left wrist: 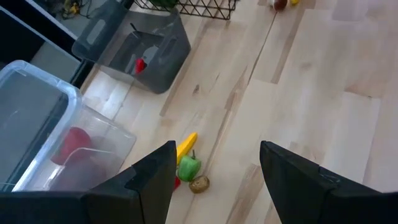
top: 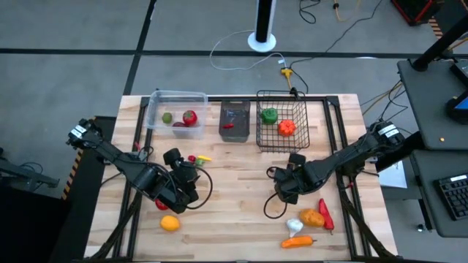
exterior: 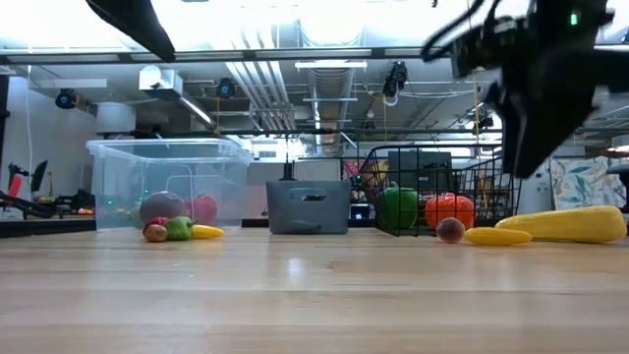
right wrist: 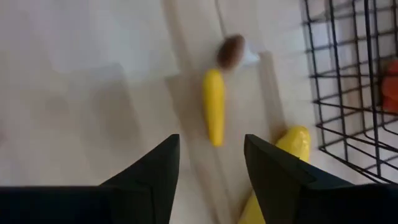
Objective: Sort produce into baskets
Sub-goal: Put the yellow corn into the black bin
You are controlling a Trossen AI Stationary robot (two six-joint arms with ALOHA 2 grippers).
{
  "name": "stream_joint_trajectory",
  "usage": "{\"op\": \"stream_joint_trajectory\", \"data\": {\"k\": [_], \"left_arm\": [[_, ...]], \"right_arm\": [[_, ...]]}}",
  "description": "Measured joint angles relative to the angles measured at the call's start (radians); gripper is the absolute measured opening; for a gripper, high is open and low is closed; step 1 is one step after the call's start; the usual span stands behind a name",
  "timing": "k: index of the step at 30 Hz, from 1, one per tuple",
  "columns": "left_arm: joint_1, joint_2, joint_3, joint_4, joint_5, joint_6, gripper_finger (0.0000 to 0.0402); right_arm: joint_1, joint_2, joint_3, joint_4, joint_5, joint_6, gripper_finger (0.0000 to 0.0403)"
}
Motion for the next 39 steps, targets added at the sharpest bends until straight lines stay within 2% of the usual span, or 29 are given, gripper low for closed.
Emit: {"op": "stream_joint_trajectory", "data": {"k": [6,16,24,39], "left_arm": [[0.000,0.000,0.000,0.008,-0.023,0.000,0.0213],[0.000,0.000,0.000,0.016,-0.046,0.001,0.0213],[0.000,0.000,0.000,0.031,-0.046,0.012,0.0213],[0.000,0.000,0.000,0.092,-0.048,0.063,0.0213]], "right_arm": [[-0.031,0.000,-0.108,0.110,0.017,-0.002,0.0178],[-0.083,0.000,-0.200,0.328,0.013,-0.055,0.0166],[-0.084,0.000,-0.243,0.360,0.011,-0.052,0.0167],[-0.084,0.008,-0.253,0.401,0.011,-0.051,0.0133]]}}
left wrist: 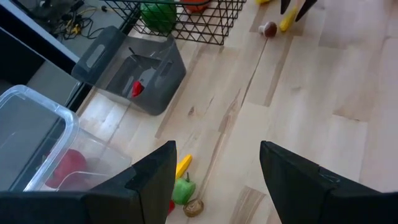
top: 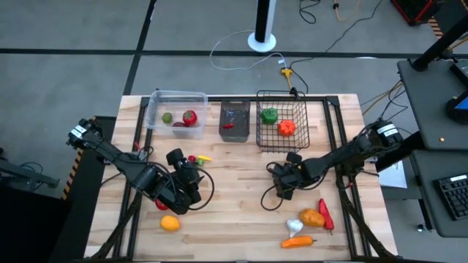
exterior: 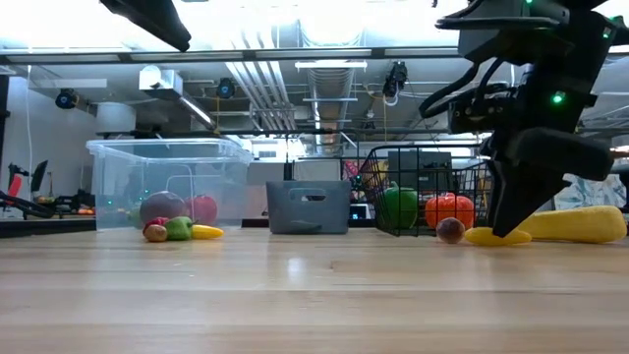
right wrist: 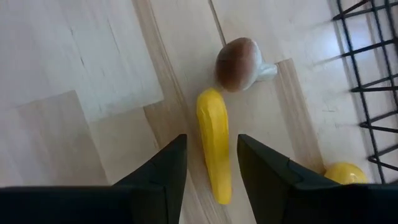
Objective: Sort produce into baskets
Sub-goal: Put the yellow corn into the black bin
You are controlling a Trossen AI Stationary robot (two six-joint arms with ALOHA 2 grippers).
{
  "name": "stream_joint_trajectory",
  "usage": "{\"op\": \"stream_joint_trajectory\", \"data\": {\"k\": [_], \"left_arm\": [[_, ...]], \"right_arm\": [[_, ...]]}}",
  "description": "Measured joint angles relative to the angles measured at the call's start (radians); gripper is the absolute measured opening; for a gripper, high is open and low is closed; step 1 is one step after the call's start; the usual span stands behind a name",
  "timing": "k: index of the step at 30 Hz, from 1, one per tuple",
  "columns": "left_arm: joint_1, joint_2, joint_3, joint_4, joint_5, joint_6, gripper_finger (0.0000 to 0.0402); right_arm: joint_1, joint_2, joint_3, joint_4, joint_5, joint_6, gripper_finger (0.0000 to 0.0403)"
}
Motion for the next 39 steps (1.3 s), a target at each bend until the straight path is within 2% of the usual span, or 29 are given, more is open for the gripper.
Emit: {"op": "stream_joint_trajectory", "data": {"k": [10,13,17,21,24,26,29,33,39], "left_arm": [[0.000,0.000,0.000,0.002,0.000,0.001,0.0213],[0.000,0.000,0.000,0.005,0.000,0.005,0.0213],[0.000,0.000,-0.002,0.072,0.026,0.068,0.0213],[-0.003,0.000,-0.052,0.277,0.138,0.271,0.0213],[-0.003,0.000,-0.130,0.505,0.287,0.441,0.0213],[-0.002,0.001,-0.191,0.672,0.349,0.510,0.0213],[0.001,0.001,-0.275,0.886,0.353,0.565,0.0213],[0.012,0.001,-0.377,1.133,0.353,0.598,0.0213],[0.042,0.002,-0.478,1.361,0.344,0.601,0.0213]], "right_arm": [[0.001,0.081,0.003,0.008,0.003,0.000,0.0127],[0.000,0.074,0.003,0.008,-0.015,0.003,0.0099],[0.000,0.058,0.002,0.007,-0.025,0.013,0.0039],[0.000,0.028,-0.001,-0.005,-0.052,0.006,0.0022],[0.002,-0.014,-0.005,-0.010,-0.064,0.011,0.0021],[0.012,-0.055,-0.004,0.000,-0.063,0.017,0.0021],[0.035,-0.099,-0.004,0.067,-0.059,0.013,0.0020],[0.062,-0.129,-0.002,0.291,-0.052,-0.047,0.0019],[0.071,-0.092,-0.001,0.667,-0.044,-0.222,0.0018]]}}
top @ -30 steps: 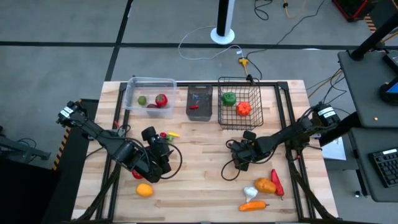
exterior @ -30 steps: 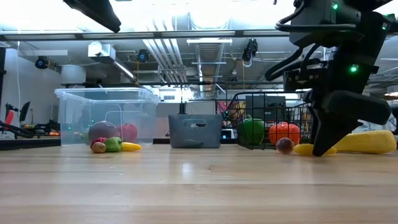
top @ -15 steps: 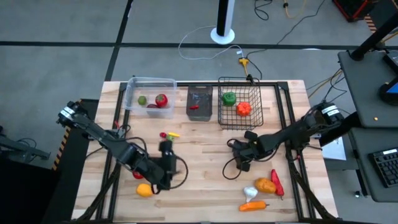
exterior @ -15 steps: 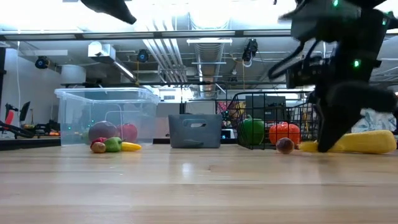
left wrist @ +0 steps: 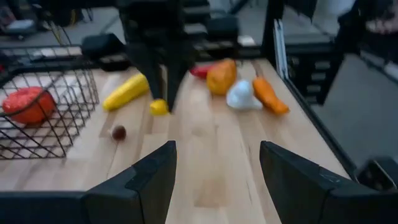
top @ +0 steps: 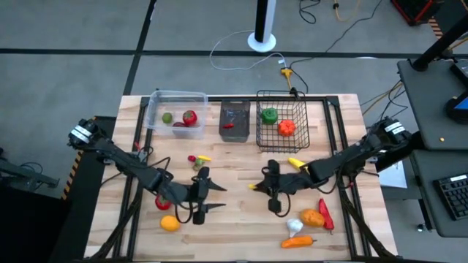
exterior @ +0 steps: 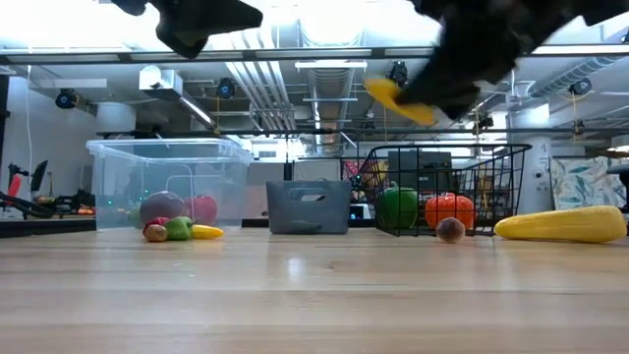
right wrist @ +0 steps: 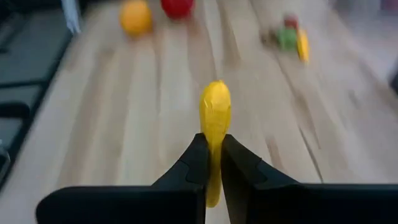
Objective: Sort produce into baskets
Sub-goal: Put the yellow corn into the black bin
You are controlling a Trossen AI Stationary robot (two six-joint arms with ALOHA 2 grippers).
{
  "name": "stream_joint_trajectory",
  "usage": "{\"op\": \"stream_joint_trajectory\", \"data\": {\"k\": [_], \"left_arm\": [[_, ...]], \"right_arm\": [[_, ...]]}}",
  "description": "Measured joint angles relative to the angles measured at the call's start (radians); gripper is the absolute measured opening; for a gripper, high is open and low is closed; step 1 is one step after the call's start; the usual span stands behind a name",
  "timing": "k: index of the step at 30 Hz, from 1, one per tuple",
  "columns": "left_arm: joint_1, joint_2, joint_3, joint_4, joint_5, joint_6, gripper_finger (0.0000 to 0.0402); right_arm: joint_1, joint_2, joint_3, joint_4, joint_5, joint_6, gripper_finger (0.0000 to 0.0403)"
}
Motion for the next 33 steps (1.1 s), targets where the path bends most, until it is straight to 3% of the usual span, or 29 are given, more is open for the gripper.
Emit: {"op": "stream_joint_trajectory", "data": {"k": [7,13,33], "left_arm": [[0.033,0.000,-0.033,0.127,-0.001,0.033,0.0213],[0.058,0.000,-0.032,0.141,-0.001,0.036,0.0213],[0.084,0.000,-0.031,0.278,0.014,0.097,0.0213]], "right_arm": [[0.000,0.101,0.000,0.382,0.000,-0.230,0.0018],[-0.005,0.149,0.001,0.543,0.000,-0.324,0.0018],[-0.016,0.158,0.107,0.557,0.000,-0.459,0.0020]]}}
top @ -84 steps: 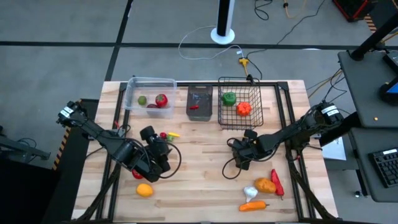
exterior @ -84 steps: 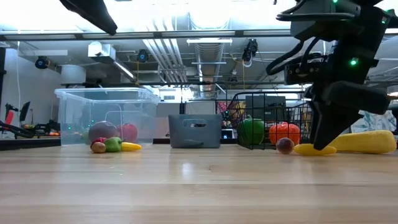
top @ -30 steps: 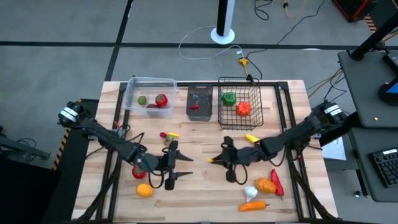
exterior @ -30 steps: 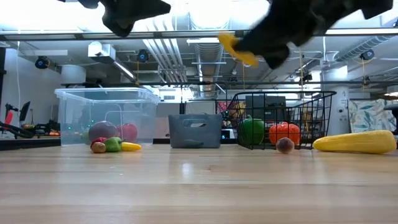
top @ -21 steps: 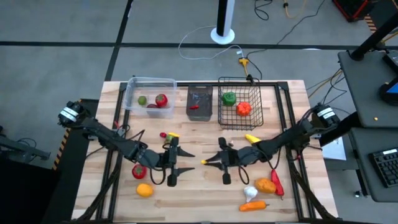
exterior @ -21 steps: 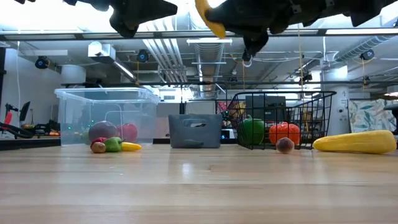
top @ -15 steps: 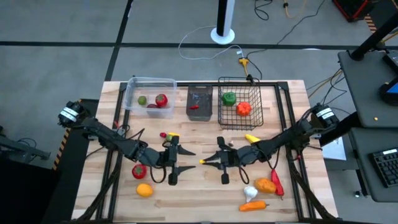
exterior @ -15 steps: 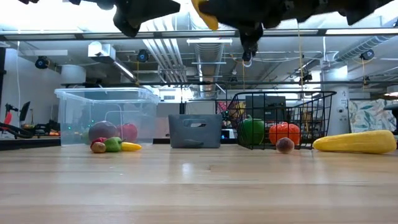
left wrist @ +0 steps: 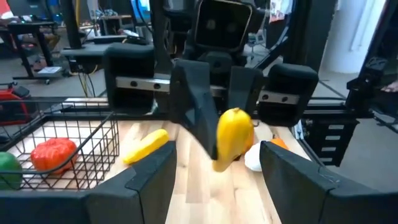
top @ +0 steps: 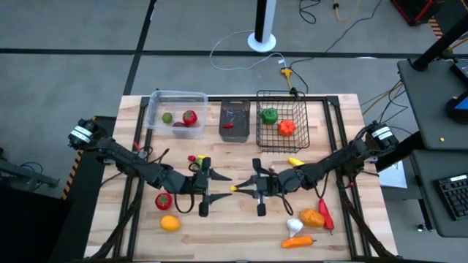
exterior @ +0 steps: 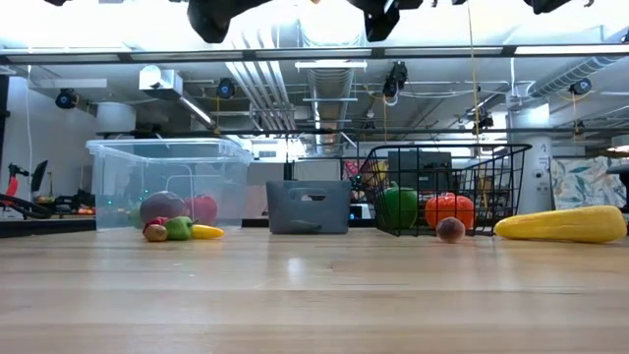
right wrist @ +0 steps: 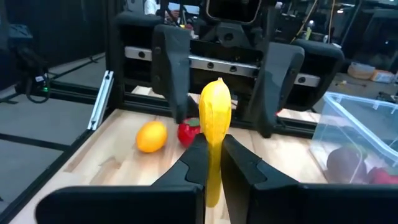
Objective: Sort produce into baskets
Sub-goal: Put the yellow corn into the black bin
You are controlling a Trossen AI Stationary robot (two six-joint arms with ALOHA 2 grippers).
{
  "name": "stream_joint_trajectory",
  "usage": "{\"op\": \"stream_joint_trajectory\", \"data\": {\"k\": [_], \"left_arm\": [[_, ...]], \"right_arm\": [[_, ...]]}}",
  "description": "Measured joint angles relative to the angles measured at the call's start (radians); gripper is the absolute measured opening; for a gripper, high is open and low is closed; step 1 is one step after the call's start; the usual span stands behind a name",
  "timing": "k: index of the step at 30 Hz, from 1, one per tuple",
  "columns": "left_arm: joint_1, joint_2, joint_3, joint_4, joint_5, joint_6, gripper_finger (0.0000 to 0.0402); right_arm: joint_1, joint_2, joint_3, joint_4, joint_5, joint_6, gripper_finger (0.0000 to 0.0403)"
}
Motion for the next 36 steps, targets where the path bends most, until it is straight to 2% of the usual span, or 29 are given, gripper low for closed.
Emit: {"op": "stream_joint_trajectory", "data": {"k": [9,13,24,31,36], "left_arm": [[0.005,0.000,0.026,0.010,0.016,0.047,0.0212],[0.011,0.000,0.036,0.015,0.016,0.064,0.0200],[0.033,0.000,0.036,0.010,0.024,0.060,0.0106],[0.032,0.000,0.035,0.007,0.026,0.060,0.0017],[0.033,0.000,0.035,0.001,0.021,0.060,0.0013]], "right_arm": [[-0.012,0.000,0.016,-0.025,0.000,-0.002,0.0021],[-0.012,0.000,0.016,-0.025,0.000,-0.002,0.0022],[-0.011,0.000,0.014,-0.027,0.003,0.000,0.0022],[-0.012,0.000,0.014,-0.030,0.008,0.019,0.0043],[-0.012,-0.005,0.014,-0.048,0.007,0.043,0.0086]]}}
